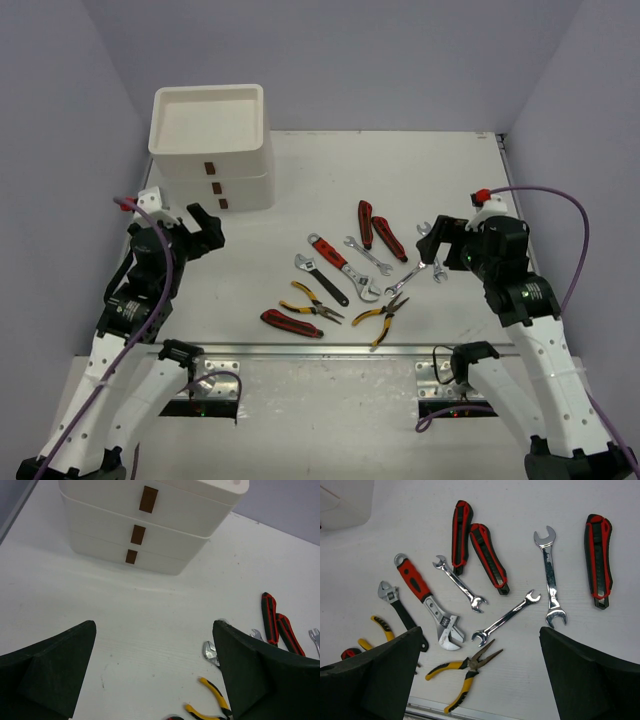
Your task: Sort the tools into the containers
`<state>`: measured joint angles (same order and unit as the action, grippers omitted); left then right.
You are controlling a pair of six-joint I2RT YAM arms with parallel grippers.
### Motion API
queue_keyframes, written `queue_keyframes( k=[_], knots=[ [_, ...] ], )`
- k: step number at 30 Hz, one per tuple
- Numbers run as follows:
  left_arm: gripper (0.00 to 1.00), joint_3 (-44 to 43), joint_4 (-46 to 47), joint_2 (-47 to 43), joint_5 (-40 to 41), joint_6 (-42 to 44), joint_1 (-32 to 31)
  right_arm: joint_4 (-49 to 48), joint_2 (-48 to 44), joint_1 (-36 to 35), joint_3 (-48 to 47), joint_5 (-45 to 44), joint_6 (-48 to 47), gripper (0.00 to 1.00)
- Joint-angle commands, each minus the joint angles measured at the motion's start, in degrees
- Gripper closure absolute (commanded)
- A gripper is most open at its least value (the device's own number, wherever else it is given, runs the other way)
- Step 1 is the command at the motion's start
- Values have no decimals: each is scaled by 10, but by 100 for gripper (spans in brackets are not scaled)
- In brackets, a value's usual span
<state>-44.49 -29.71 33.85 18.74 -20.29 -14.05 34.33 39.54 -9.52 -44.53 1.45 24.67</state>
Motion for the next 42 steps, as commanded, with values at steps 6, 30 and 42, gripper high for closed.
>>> queue_keyframes(
  k=[6, 30, 42],
  knots=[
    [0, -19, 46, 52, -70, -24, 34, -80, -22, -1, 24, 3, 34, 1],
    [10, -316, 166, 498, -81, 229, 95, -131, -7, -5, 33, 184, 7, 1],
    [37, -260, 212, 525, -155, 230, 136, -133, -23, -23, 41, 178, 5, 1]
  ],
)
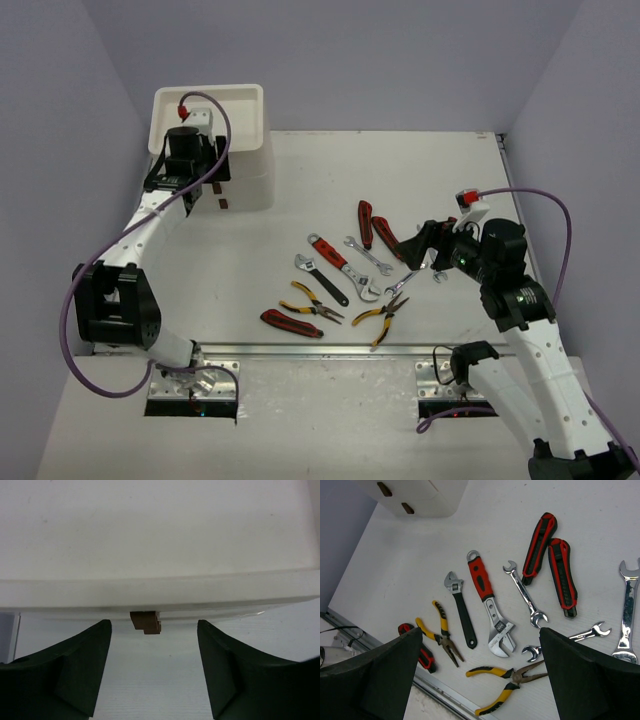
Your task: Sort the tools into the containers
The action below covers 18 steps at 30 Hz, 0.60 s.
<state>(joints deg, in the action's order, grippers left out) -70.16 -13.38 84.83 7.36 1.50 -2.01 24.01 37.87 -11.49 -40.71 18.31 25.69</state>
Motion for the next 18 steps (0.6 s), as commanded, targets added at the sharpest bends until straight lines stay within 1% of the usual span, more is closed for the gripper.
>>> queue_keyframes(
  k=[1, 4, 6, 10, 14, 16, 18],
  knots=[
    [41, -12, 47, 26, -46, 11, 19, -30, -6, -4, 3, 9, -6, 1],
    [46, -46, 34, 63, -50, 6, 20, -28, -7, -4, 4, 8, -6, 1],
    [50, -59, 32, 76, -44, 10, 34, -27, -5, -4, 2, 11, -6, 1],
    [57, -67, 38, 85, -48, 20, 42, -32, -1, -3, 4, 21, -4, 1],
    [70, -72, 36, 91, -54, 34, 43, -35, 3, -4, 4, 30, -2, 1],
    [80, -66, 42, 86, -48, 33, 43, -33, 4, -4, 4, 34, -3, 1],
    [84, -54, 53, 79, -57, 33, 43, -34, 4, -3, 3, 34, -3, 1]
  ],
)
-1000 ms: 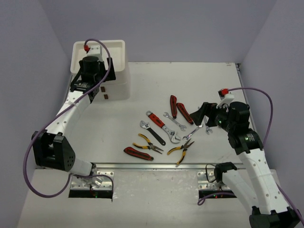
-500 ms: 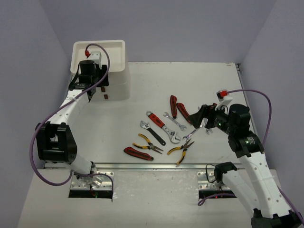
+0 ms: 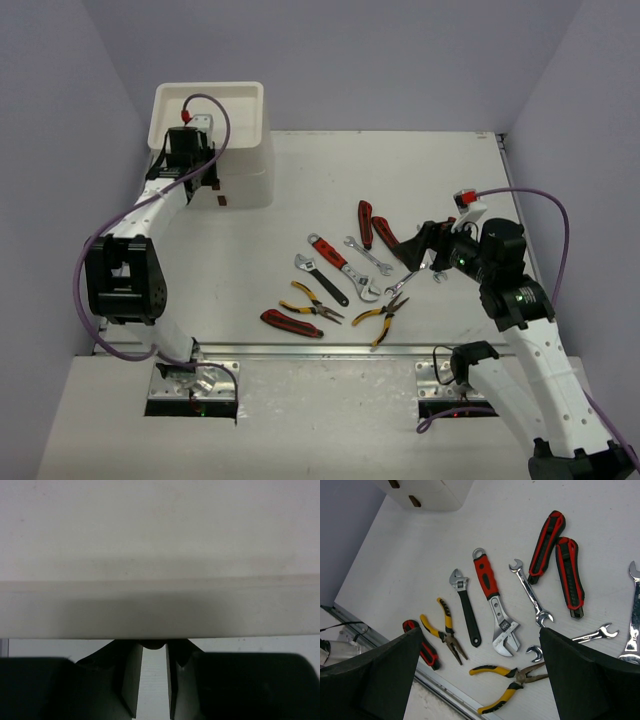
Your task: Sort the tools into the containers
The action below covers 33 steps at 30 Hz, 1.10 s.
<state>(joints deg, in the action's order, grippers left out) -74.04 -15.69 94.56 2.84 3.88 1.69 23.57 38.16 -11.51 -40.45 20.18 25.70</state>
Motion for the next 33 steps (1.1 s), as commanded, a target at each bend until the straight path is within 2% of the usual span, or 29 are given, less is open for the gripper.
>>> queue_keyframes(
  k=[1, 3, 4, 7, 14, 21, 28, 33],
  knots=[
    [88, -12, 81, -22, -11, 9, 6, -30, 2, -3, 0, 15, -2, 1],
    [99, -3, 88, -29, -6, 9, 6, -29, 2, -4, -1, 16, -2, 1],
    [100, -1, 91, -30, -3, 8, 6, -29, 2, -4, -1, 17, -2, 1],
    [100, 14, 97, -45, 6, 1, 6, -31, 1, -4, -1, 19, 0, 1],
    [100, 112, 128, -134, 48, -38, 6, -30, -3, -4, -2, 28, 4, 1],
    [100, 143, 95, -179, 113, -109, 6, -33, -5, -4, -1, 40, 9, 1],
    [100, 183, 77, -224, 119, -162, 6, -31, -6, -4, -2, 43, 10, 1],
    [100, 210, 70, -238, 72, -191, 7, -29, -4, -4, -1, 42, 11, 1]
  ],
)
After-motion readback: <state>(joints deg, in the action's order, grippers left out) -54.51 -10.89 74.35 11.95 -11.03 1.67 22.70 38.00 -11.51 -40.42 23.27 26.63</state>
